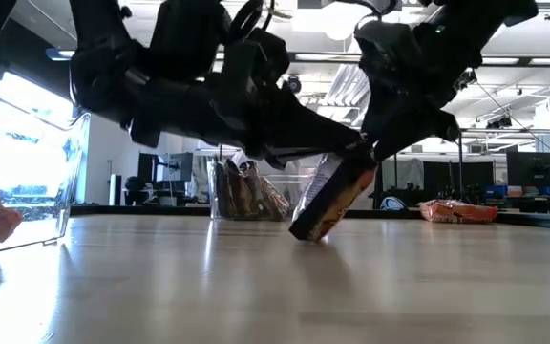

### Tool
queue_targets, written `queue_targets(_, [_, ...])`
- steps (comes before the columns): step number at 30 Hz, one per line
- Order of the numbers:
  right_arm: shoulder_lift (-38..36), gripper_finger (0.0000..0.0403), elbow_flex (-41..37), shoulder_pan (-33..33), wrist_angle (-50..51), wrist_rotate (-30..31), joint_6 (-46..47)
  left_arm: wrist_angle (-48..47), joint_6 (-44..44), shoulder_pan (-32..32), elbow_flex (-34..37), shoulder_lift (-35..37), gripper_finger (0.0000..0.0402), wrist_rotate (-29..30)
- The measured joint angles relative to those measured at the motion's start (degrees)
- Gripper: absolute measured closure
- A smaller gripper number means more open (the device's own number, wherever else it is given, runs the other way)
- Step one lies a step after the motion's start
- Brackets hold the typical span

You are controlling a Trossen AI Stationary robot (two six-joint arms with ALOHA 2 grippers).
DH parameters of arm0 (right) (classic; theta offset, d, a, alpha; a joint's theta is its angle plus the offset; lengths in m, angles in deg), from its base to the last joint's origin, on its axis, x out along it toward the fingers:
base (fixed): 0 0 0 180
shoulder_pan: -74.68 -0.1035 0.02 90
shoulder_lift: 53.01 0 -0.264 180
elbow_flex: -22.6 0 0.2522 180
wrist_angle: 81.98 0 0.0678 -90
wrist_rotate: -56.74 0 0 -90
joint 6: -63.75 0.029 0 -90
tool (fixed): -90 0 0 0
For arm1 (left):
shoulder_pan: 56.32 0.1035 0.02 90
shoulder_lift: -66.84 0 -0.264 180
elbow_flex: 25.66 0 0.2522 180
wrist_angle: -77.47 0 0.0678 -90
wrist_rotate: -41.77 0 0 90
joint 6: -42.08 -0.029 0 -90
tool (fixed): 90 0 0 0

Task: Sort Maruchan noodles
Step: Put the black noodle pack into the top transparent bin

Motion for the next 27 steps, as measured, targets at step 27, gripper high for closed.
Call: queue_targets(27, [0.4,0.0167,0.0,-0.5,-9.1,-6.0,11.3,3.7,-4.6,-1.6,0.0,-2.3,0.0401,4.3])
